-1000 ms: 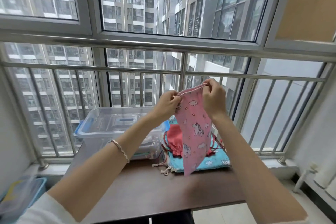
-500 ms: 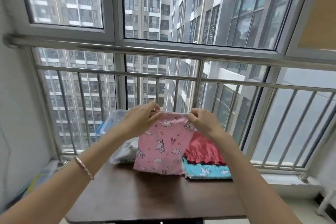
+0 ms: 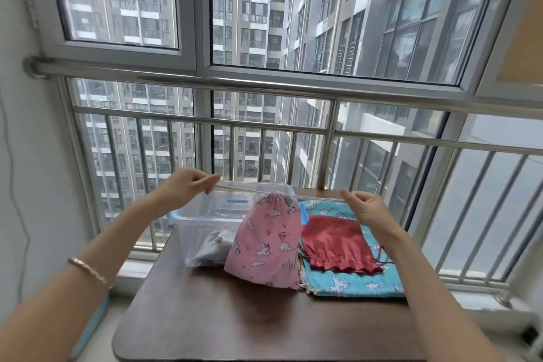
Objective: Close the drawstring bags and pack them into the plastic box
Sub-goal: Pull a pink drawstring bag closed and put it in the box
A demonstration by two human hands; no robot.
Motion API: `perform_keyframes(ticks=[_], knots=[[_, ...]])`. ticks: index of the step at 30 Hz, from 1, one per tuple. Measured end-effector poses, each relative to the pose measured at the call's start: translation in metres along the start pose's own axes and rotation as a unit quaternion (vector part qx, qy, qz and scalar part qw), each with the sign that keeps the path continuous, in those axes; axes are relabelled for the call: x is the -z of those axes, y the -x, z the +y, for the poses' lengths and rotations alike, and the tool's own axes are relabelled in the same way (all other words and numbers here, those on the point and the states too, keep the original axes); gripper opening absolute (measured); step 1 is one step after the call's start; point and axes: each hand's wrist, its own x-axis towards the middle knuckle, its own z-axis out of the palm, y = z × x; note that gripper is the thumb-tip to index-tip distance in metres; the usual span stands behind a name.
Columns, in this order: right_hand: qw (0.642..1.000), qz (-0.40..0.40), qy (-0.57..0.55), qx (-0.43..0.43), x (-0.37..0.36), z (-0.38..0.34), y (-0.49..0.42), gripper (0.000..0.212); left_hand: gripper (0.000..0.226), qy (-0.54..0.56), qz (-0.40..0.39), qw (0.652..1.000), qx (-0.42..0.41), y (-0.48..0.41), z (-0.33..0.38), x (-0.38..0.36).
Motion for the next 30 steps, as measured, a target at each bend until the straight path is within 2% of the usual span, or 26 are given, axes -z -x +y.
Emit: perform_keyframes(ticks=[2,4,6,8,10,12,15,18,21,22,25,28,30], knots=[[0.998,-0.005,-0.054,-0.026,-0.001,0.001,0.003,0.051,0.044,0.089,0.017,0.994,0.062,0.002,0.001,-0.006],[0.983,-0.026,-0.171,-0.06,-0.007,0.002,0.002,0.047,0.04,0.253,-0.006,0.961,0.115,0.001,0.002,-0.016],[0.936,-0.062,-0.336,-0.085,-0.016,-0.001,0.0,0.038,0.035,0.457,-0.041,0.877,0.142,-0.002,0.004,-0.025],[0.864,-0.087,-0.485,-0.105,-0.028,-0.01,-0.002,0.032,0.03,0.583,-0.055,0.798,0.141,-0.005,0.011,-0.035],[0.807,-0.088,-0.571,-0.121,-0.043,-0.024,-0.002,0.029,0.032,0.645,-0.06,0.75,0.131,-0.006,0.025,-0.045],[0.781,-0.088,-0.606,-0.126,-0.057,-0.035,-0.003,0.026,0.031,0.663,-0.064,0.735,0.122,-0.007,0.038,-0.053],[0.794,-0.128,-0.585,-0.11,-0.072,-0.044,-0.007,0.023,0.034,0.66,-0.077,0.74,0.108,-0.009,0.046,-0.058],[0.848,-0.151,-0.498,-0.104,-0.078,-0.05,-0.009,0.026,0.038,0.647,-0.106,0.751,0.086,-0.008,0.053,-0.059],[0.941,-0.157,-0.284,-0.097,-0.085,-0.062,-0.005,0.027,0.041,0.571,-0.126,0.81,0.036,-0.007,0.06,-0.058],[0.96,-0.174,-0.203,-0.083,-0.087,-0.067,-0.002,0.025,0.044,0.532,-0.133,0.836,0.019,-0.008,0.064,-0.057],[0.962,-0.264,-0.056,-0.042,-0.094,-0.082,0.006,0.035,0.042,0.382,-0.125,0.915,-0.015,-0.014,0.077,-0.058],[0.966,-0.258,-0.025,-0.015,-0.099,-0.091,0.01,0.031,0.035,0.286,-0.119,0.951,0.005,-0.021,0.087,-0.064],[0.97,-0.24,-0.044,-0.016,-0.1,-0.091,0.01,0.032,0.044,0.213,-0.133,0.967,0.037,-0.023,0.09,-0.071]])
